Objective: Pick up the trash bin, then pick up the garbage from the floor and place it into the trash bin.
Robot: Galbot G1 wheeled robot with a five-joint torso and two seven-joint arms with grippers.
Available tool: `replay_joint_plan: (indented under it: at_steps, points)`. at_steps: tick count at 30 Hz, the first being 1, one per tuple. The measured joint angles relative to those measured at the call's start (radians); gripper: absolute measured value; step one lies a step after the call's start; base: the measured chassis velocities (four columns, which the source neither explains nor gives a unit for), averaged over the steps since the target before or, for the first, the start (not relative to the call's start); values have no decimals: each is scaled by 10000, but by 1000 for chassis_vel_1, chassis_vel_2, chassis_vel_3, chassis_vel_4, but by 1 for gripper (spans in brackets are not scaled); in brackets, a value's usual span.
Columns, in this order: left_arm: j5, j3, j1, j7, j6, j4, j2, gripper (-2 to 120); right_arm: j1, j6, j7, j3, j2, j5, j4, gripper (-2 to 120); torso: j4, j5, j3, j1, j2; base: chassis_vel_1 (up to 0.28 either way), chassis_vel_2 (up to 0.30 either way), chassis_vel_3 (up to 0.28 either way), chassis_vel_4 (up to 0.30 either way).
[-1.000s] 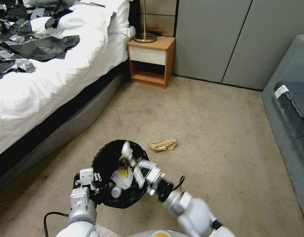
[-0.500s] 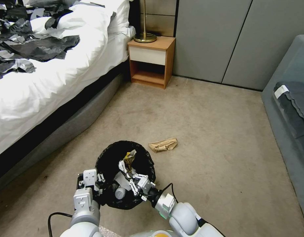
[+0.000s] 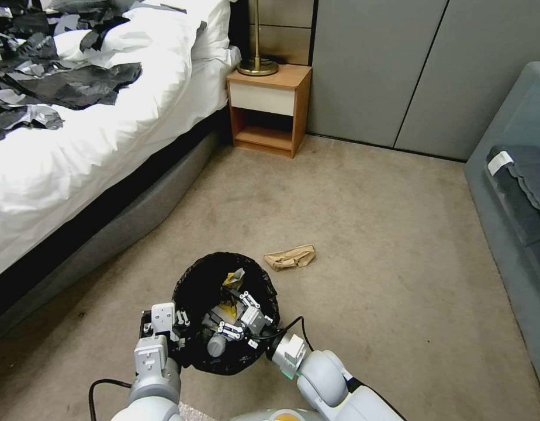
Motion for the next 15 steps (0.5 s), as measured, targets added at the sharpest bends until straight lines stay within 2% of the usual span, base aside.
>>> replay_joint_plan:
  at_steps: [3,6,9,12,13,15]
  points:
    - [19,23,39,0,-2,-59,-3,1,-87,-1,70,4,-52,-12,177,92,0,1,0,0,0,0,0,0,0]
    - [23,-2,59,0,-5,-104,11,1,-180,21,102,55,-117,-47,360,99,1,1,0,1,0,0,0,0,0]
    - [24,-51,78,0,-5,-115,27,1,-337,126,130,201,-191,-119,782,100,1,1,0,0,0,0,0,0,0]
    - [12,-204,115,0,-16,-120,54,1,-805,301,311,737,-284,-268,2009,100,1,1,0,0,0,0,0,0,0]
    - [12,-204,115,0,-16,-120,54,1,-805,301,311,737,-284,-268,2009,100,1,1,0,0,0,0,0,0,0]
    - [-45,-345,99,0,-19,-120,65,1,-1325,302,877,1330,-261,-519,2961,100,3,0,-1,0,0,0,0,0,0]
